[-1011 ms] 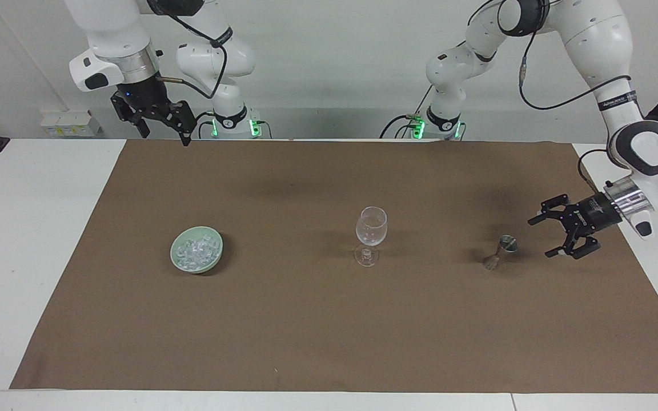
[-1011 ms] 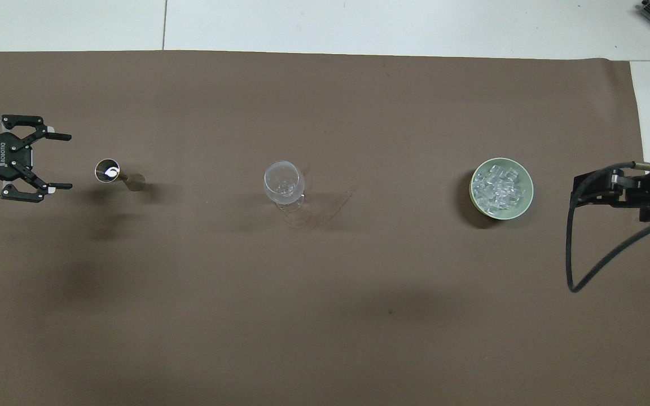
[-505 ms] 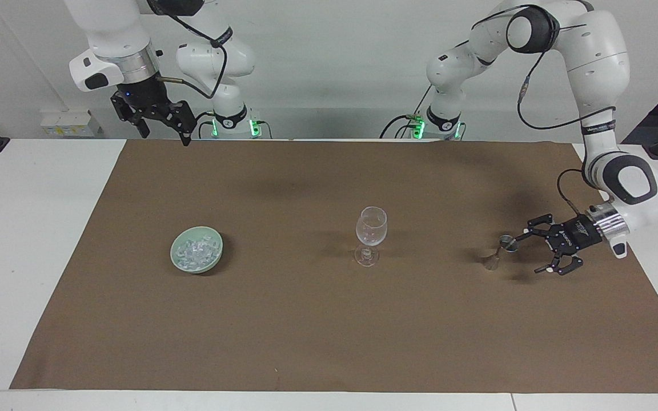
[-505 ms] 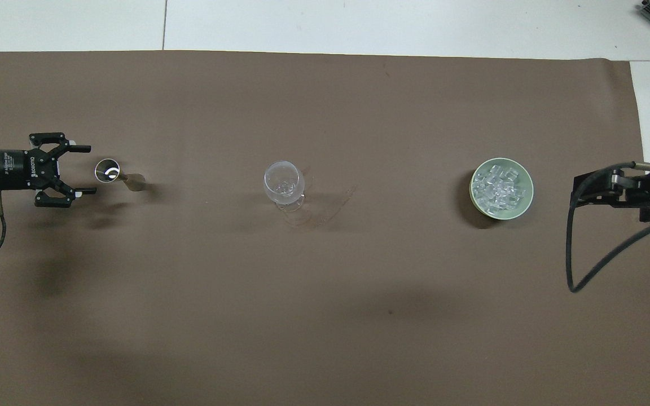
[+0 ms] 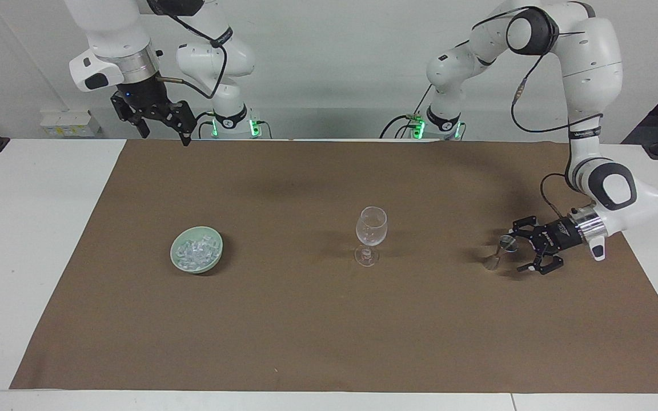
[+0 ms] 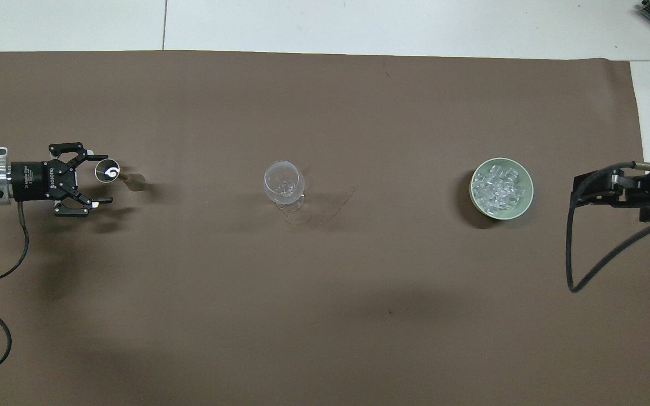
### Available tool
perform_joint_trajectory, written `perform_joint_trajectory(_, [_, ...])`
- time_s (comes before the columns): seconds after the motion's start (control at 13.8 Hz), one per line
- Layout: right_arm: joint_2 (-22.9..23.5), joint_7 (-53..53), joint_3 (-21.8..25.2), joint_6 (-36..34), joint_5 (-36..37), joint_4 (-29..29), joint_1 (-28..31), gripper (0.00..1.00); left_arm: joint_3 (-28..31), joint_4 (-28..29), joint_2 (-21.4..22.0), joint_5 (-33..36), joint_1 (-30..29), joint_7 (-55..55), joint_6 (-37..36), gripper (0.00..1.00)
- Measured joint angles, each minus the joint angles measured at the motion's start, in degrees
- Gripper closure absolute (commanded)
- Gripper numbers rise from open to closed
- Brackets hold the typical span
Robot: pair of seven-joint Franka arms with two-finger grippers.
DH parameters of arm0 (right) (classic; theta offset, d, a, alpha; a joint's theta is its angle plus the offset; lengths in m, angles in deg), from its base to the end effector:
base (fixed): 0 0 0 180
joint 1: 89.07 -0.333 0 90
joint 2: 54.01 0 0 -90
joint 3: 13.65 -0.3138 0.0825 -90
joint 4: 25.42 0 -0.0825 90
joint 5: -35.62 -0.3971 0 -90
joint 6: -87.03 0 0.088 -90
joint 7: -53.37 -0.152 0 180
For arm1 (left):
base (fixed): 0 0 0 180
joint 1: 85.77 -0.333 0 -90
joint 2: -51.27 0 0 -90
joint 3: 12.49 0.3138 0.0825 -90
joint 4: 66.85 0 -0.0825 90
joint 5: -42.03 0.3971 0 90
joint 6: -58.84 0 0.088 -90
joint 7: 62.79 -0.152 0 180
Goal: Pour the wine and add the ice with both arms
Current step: 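Close the left gripper around the small dark bottle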
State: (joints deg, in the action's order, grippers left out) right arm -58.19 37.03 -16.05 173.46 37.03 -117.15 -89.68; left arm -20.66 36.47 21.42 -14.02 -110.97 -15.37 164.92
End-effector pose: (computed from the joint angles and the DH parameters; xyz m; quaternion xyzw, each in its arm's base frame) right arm 0.5371 0.0251 0.5977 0.9930 -0.1168 -0.0073 0.0153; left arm 0.6233 0.0893 0.2265 0.5882 0.6449 -0.3171 0.3709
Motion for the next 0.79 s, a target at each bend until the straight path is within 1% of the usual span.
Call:
perform_joint_trajectory(0.36, [0.0, 0.0, 0.0, 0.0, 0.0, 0.0, 0.0, 0.0, -0.7, 1.8, 0.5, -3.1, 0.2, -2.9, 0.0, 0.0])
perform_joint_trajectory(0.79, [0.0, 0.0, 0.0, 0.0, 0.0, 0.0, 0.0, 0.0, -0.8, 3.2, 1.2, -3.7, 0.5, -5.0, 0.0, 0.0])
